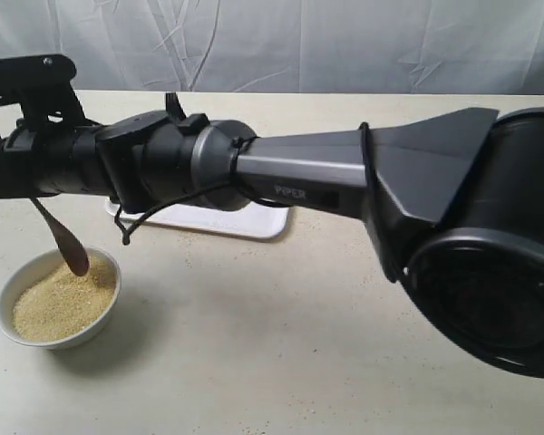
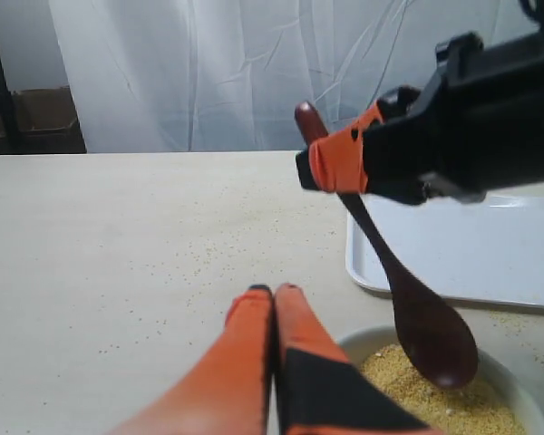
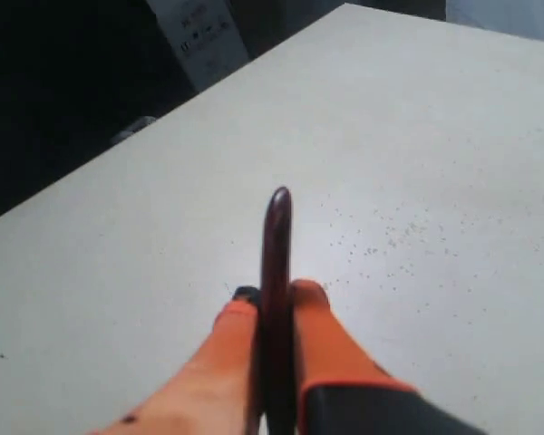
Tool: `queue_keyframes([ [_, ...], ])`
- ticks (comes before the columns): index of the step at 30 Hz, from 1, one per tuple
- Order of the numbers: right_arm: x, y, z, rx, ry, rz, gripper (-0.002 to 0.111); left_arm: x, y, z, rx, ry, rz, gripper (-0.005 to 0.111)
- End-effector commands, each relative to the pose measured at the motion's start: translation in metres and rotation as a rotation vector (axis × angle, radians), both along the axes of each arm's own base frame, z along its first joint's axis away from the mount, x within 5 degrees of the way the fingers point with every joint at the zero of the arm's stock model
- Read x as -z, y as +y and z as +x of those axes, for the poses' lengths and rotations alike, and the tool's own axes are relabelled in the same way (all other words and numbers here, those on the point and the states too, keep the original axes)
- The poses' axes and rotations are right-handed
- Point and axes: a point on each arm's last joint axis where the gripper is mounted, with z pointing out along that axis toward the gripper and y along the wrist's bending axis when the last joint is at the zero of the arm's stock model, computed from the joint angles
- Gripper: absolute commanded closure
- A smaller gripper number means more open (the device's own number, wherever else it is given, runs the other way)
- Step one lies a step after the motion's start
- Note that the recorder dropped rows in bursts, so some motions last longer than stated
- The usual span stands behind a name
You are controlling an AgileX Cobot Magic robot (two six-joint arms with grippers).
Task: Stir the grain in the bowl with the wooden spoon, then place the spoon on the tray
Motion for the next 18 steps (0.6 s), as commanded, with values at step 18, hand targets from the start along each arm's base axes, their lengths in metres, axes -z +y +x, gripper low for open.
queue_keyframes([
  [18, -0.03, -0.003, -0.004, -0.034, -0.022, 0.057, 0.109, 0.0, 0.0, 0.0, 0.004, -0.015, -0.001, 0.107],
])
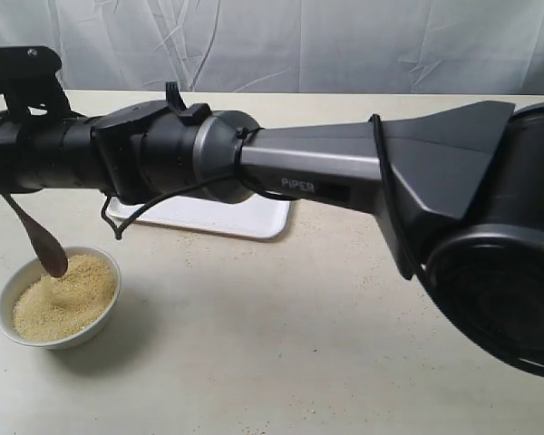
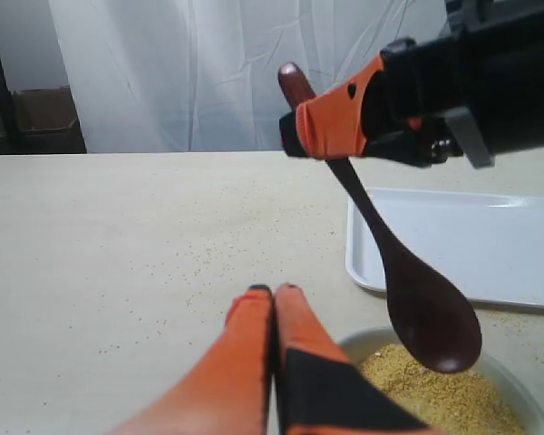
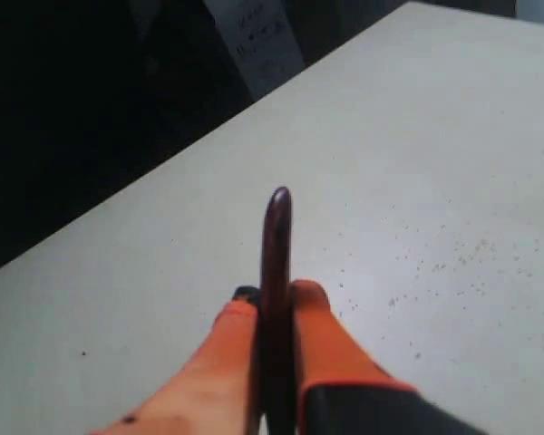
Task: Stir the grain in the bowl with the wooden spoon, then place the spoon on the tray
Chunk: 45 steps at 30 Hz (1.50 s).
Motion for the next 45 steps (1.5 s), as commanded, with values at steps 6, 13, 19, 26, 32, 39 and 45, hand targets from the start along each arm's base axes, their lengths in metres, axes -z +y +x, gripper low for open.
queue_keyframes([
  [6, 0.01, -0.004, 0.01, 0.083, -0.038, -0.06, 0.109, 0.0, 0.0, 0.0, 0.004, -0.015, -0.001, 0.107],
  [13, 0.048, 0.003, 0.007, 0.042, 0.032, -0.093, 0.109, 0.0, 0.0, 0.0, 0.004, -0.015, -0.001, 0.107],
  [19, 0.048, 0.009, -0.003, -0.019, 0.048, -0.075, 0.109, 0.0, 0.0, 0.0, 0.004, -0.015, -0.001, 0.107],
  [26, 0.017, 0.006, -0.005, -0.019, 0.017, -0.025, 0.109, 0.0, 0.0, 0.0, 0.004, -0.015, -0.001, 0.107],
  [32, -0.01, 0.002, -0.007, -0.014, -0.01, 0.015, 0.109, 0.0, 0.0, 0.0, 0.004, -0.015, -0.001, 0.107],
  [39, 0.006, 0.012, -0.019, -0.046, 0.006, -0.008, 0.109, 0.0, 0.0, 0.0, 0.004, -0.015, -0.001, 0.107],
  [45, 0.025, 0.018, -0.024, -0.027, 0.02, -0.05, 0.109, 0.0, 0.0, 0.0, 0.004, -0.015, -0.001, 0.107],
])
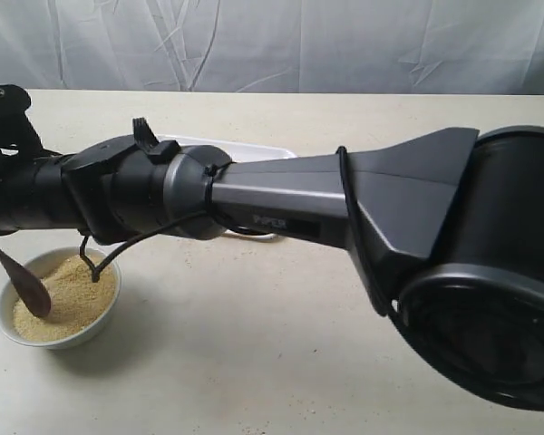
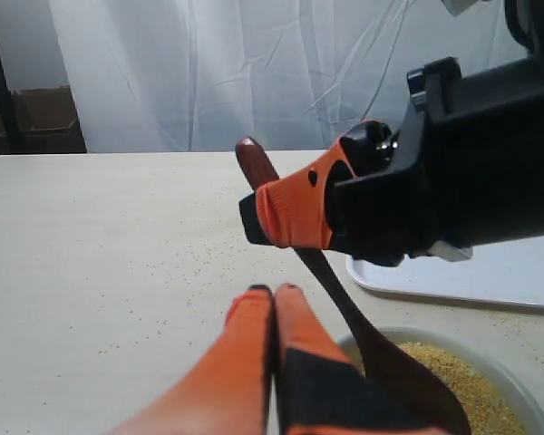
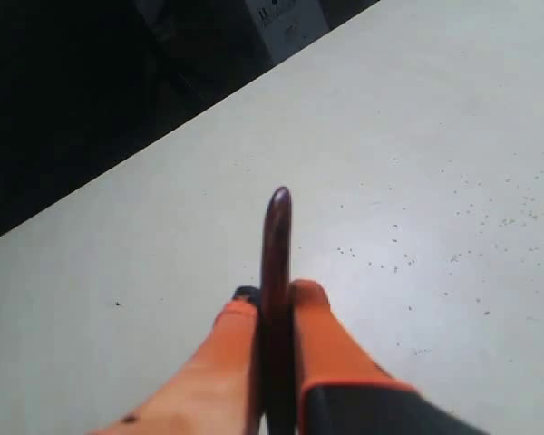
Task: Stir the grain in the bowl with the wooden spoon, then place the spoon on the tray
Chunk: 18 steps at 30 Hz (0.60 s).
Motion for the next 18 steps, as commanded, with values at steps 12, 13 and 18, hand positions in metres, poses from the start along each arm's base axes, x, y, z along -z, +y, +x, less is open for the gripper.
queue_keyframes([
  [12, 0.003, -0.012, 0.02, 0.247, -0.027, -0.064, 0.109, 0.0, 0.0, 0.0, 0.004, -0.015, -0.001, 0.107],
  [13, -0.009, -0.013, 0.02, 0.264, -0.012, -0.034, 0.109, 0.0, 0.0, 0.0, 0.004, -0.015, -0.001, 0.107],
  [18, -0.066, -0.033, 0.03, 0.324, 0.06, 0.123, 0.109, 0.0, 0.0, 0.0, 0.004, -0.015, -0.001, 0.107],
])
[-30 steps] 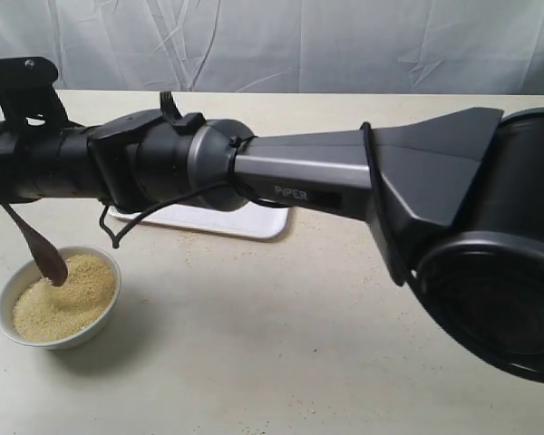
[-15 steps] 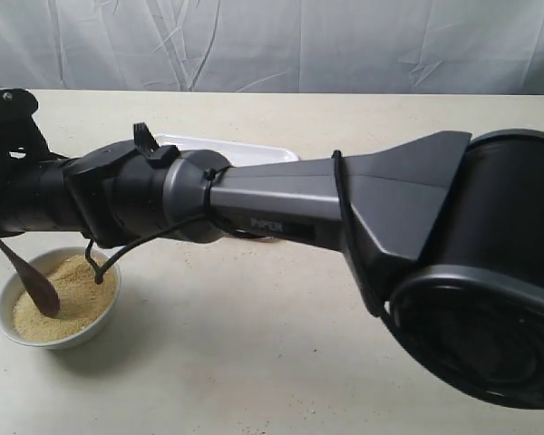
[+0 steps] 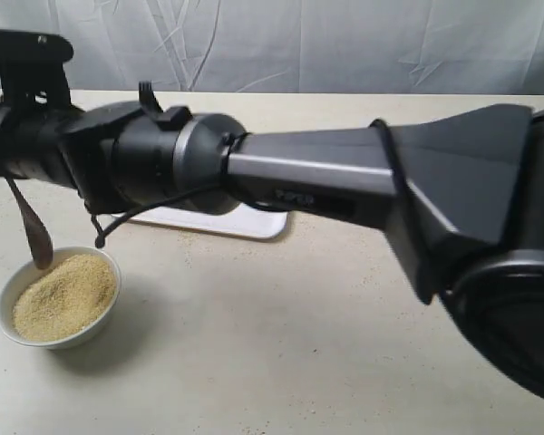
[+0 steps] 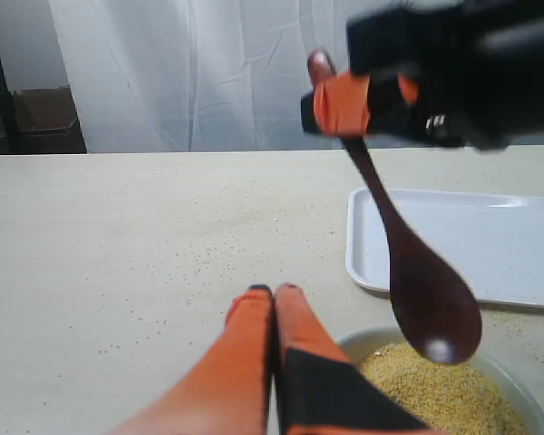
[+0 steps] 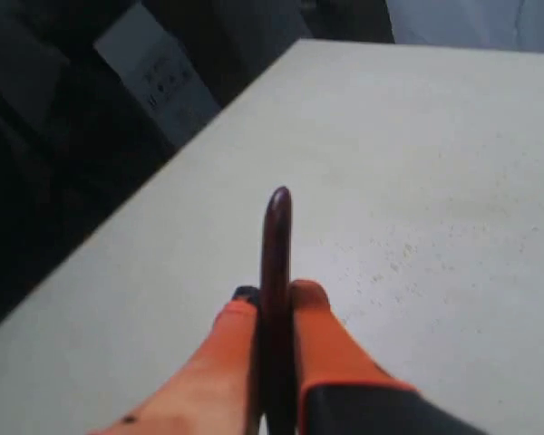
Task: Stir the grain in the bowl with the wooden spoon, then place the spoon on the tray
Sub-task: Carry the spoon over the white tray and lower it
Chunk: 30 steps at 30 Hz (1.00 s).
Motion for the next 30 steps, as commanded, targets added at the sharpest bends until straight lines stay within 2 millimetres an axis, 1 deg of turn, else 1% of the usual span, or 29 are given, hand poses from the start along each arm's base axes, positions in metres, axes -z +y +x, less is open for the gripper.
queue_keyframes([
  [1, -0.039, -0.02, 0.017, 0.016, 0.025, 0.115, 0.109, 0.0, 0.0, 0.0, 0.004, -0.015, -0.001, 0.107],
  [3, -0.046, -0.029, 0.027, -0.02, 0.06, 0.165, 0.109, 0.0, 0.0, 0.0, 0.004, -0.015, -0.001, 0.107],
  [5, -0.049, -0.038, 0.038, -0.088, 0.163, 0.25, 0.109, 0.0, 0.0, 0.0, 0.004, -0.015, -0.001, 0.107],
  [7, -0.048, -0.052, 0.054, -0.155, 0.261, 0.318, 0.109, 0.0, 0.0, 0.0, 0.004, -0.015, -0.001, 0.107],
  [9, -0.045, -0.071, 0.074, -0.187, 0.326, 0.347, 0.109, 0.0, 0.0, 0.0, 0.004, -0.015, -0.001, 0.107],
  [11, -0.039, -0.09, 0.091, -0.196, 0.382, 0.326, 0.109, 0.0, 0.0, 0.0, 0.004, -0.015, -0.001, 0.107],
  [13, -0.031, -0.113, 0.109, -0.176, 0.418, 0.267, 0.109, 0.0, 0.0, 0.0, 0.004, -0.015, -0.001, 0.107],
  [14, -0.025, -0.123, 0.118, -0.151, 0.416, 0.219, 0.109, 0.0, 0.0, 0.0, 0.004, -0.015, -0.001, 0.107],
  [17, -0.008, -0.145, 0.137, -0.059, 0.394, 0.097, 0.109, 0.0, 0.0, 0.0, 0.004, -0.015, -0.001, 0.107],
  [18, -0.002, -0.15, 0.143, -0.026, 0.383, 0.074, 0.109, 0.0, 0.0, 0.0, 0.004, -0.015, -0.001, 0.107],
  [23, 0.033, -0.157, 0.163, 0.094, 0.244, -0.085, 0.109, 0.0, 0.0, 0.0, 0.004, -0.015, -0.001, 0.107],
  [28, 0.069, -0.162, 0.176, 0.192, 0.291, -0.086, 0.109, 0.0, 0.0, 0.0, 0.004, -0.015, -0.001, 0.107],
  [30, 0.079, -0.162, 0.178, 0.215, 0.301, -0.088, 0.109, -0.001, 0.0, 0.0, 0.004, -0.02, -0.001, 0.107],
])
